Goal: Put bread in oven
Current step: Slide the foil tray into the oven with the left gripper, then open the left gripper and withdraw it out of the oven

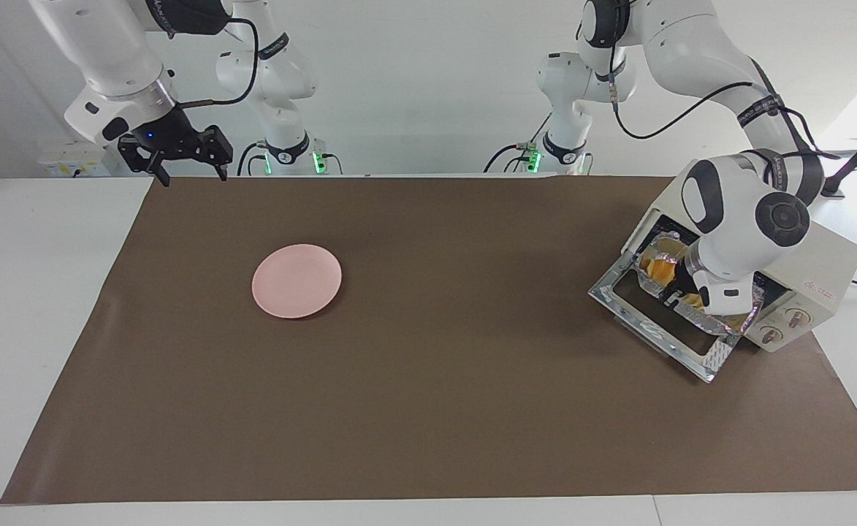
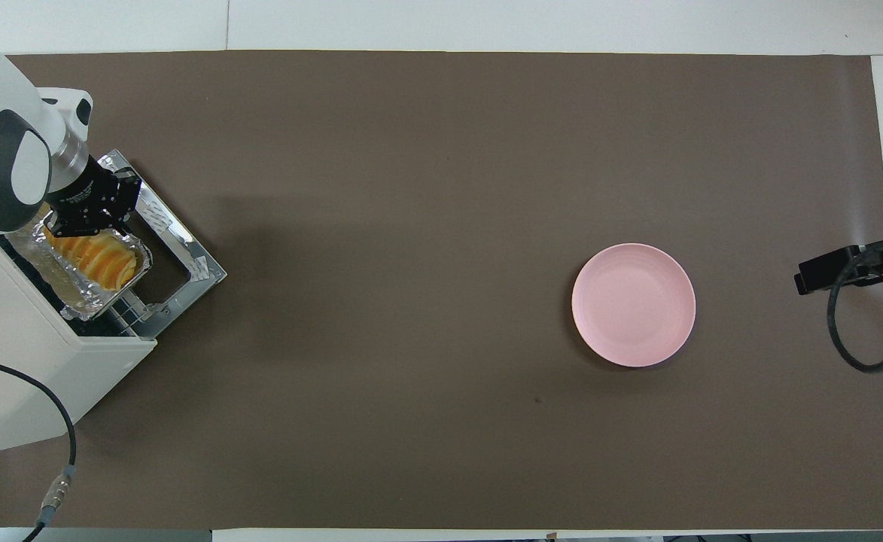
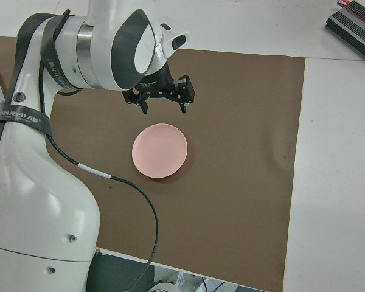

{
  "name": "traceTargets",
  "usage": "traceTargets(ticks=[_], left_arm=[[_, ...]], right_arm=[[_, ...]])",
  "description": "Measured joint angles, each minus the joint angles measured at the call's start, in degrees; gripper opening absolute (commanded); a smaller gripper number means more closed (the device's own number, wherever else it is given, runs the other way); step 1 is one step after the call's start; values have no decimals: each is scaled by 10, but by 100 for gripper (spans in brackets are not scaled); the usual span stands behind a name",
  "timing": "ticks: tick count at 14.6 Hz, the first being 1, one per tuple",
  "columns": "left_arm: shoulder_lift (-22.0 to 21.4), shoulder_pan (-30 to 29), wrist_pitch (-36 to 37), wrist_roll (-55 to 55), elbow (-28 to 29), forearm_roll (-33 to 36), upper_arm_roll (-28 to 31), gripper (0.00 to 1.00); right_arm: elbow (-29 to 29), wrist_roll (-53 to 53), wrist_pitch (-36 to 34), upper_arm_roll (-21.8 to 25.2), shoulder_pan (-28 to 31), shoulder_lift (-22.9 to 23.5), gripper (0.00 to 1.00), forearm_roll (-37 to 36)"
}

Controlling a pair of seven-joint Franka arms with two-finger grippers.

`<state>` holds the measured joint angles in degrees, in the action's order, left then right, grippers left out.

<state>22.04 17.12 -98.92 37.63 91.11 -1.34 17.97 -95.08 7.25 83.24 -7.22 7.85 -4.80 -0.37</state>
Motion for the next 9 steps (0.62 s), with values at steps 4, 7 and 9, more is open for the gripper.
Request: traceTargets(ticks=[4, 7, 9], left_arm=[[-16, -9, 0, -7, 29, 0, 1, 0], [-26, -15, 0, -10, 45, 0, 1, 0], [-27, -15, 0, -11, 48, 1, 1, 0]], right_arm=[[0, 0, 0, 0, 0, 0, 100, 0], [0, 0, 0, 0, 0, 0, 100, 0], [0, 0, 0, 0, 0, 0, 100, 0]])
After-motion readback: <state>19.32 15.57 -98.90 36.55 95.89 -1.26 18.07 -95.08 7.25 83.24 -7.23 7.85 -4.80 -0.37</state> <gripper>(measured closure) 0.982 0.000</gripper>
